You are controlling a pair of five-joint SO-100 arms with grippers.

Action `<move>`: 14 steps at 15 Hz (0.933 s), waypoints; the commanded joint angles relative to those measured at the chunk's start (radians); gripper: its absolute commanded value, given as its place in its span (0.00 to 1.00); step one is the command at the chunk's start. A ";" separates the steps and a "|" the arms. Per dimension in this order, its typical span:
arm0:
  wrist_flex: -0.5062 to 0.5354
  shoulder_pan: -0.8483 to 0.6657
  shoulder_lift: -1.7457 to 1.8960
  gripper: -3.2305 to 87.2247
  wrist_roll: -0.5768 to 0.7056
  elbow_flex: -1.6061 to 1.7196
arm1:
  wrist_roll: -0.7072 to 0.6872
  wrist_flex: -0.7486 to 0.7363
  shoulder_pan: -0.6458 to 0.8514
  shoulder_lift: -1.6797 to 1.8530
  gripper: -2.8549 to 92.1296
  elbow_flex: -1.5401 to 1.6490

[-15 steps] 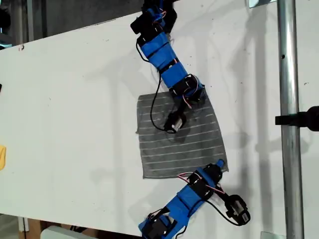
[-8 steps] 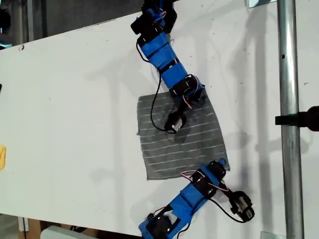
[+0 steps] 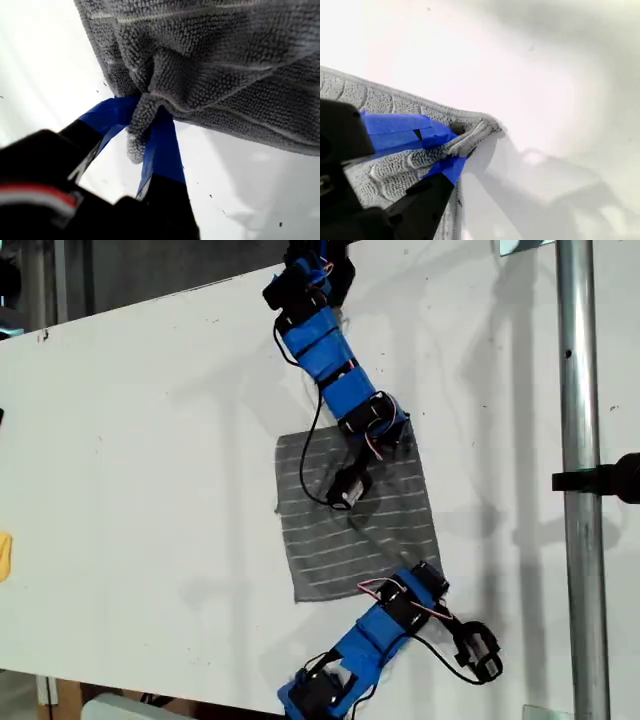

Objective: Grasp corners of a towel and fold twice.

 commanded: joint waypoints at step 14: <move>0.265 -0.466 0.723 0.00 0.066 0.468 | -0.219 0.020 0.472 0.558 0.03 0.256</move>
